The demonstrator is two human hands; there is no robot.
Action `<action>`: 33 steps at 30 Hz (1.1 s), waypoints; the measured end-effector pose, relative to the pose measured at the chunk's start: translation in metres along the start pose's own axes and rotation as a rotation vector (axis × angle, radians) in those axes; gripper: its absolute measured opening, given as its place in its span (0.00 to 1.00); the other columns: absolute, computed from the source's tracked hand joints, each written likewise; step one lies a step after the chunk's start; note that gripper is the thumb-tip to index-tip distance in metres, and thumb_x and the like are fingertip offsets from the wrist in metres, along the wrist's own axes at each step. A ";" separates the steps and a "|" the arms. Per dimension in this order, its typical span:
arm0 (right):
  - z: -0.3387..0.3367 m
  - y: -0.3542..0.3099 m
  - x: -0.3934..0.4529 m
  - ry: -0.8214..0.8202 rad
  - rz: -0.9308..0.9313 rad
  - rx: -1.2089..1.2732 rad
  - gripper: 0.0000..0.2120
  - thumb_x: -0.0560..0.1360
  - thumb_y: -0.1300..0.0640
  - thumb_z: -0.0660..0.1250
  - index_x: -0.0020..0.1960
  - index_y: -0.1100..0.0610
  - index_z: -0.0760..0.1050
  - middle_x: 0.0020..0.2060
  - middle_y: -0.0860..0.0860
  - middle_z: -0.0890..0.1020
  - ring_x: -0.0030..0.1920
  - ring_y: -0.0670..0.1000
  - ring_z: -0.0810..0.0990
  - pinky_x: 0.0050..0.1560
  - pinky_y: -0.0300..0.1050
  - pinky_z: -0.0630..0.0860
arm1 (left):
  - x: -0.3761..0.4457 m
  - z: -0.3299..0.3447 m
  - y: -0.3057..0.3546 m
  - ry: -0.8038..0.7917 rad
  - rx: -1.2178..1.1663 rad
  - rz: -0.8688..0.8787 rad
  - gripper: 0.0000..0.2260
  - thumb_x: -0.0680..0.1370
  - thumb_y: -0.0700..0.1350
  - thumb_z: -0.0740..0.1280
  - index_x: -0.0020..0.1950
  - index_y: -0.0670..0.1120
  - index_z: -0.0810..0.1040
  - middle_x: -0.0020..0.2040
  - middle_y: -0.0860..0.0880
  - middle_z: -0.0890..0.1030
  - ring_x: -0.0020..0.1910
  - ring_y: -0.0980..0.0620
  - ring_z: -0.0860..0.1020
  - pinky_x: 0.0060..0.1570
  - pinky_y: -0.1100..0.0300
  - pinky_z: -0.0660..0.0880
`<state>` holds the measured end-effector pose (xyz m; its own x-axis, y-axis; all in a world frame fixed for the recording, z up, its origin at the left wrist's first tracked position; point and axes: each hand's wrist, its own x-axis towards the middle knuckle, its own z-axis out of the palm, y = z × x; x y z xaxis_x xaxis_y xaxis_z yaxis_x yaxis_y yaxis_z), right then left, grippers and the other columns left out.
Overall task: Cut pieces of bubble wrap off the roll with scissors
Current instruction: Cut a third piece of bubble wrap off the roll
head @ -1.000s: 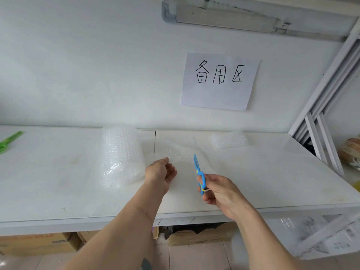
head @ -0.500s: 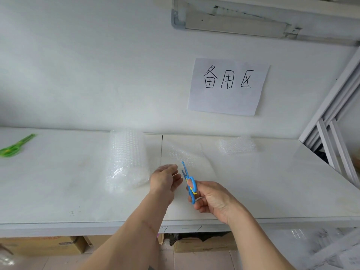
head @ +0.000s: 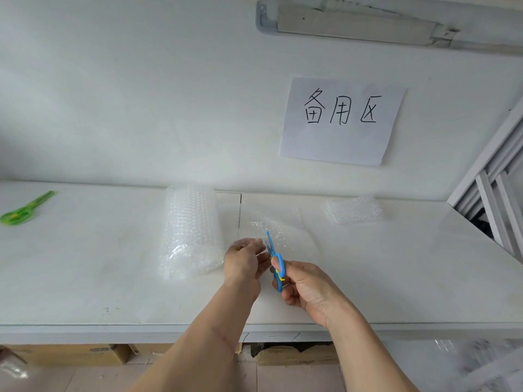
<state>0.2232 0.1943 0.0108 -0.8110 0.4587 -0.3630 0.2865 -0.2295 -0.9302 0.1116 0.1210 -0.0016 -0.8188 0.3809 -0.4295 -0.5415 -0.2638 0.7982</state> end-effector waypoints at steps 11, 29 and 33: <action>0.004 0.001 0.002 0.003 -0.004 -0.021 0.23 0.66 0.37 0.73 0.46 0.56 0.81 0.35 0.56 0.82 0.26 0.48 0.74 0.29 0.41 0.72 | 0.003 0.004 -0.002 0.053 0.002 0.026 0.07 0.74 0.34 0.70 0.44 0.41 0.73 0.35 0.44 0.75 0.34 0.47 0.75 0.40 0.54 0.78; 0.002 0.004 -0.001 0.013 -0.046 0.004 0.12 0.73 0.48 0.73 0.44 0.57 0.83 0.32 0.51 0.78 0.26 0.46 0.67 0.30 0.39 0.67 | 0.000 0.005 -0.007 0.058 -0.019 0.054 0.09 0.75 0.33 0.70 0.41 0.42 0.72 0.35 0.44 0.76 0.33 0.50 0.76 0.40 0.56 0.78; 0.005 0.001 0.002 0.036 -0.033 0.007 0.17 0.68 0.41 0.74 0.43 0.56 0.83 0.32 0.53 0.80 0.27 0.47 0.68 0.30 0.40 0.69 | -0.001 0.005 -0.007 0.053 -0.021 0.043 0.08 0.74 0.33 0.70 0.44 0.41 0.72 0.36 0.43 0.77 0.35 0.47 0.77 0.45 0.52 0.79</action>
<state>0.2198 0.1908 0.0094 -0.8010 0.4966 -0.3342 0.2566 -0.2196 -0.9412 0.1167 0.1270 -0.0046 -0.8499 0.3213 -0.4176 -0.5093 -0.2974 0.8076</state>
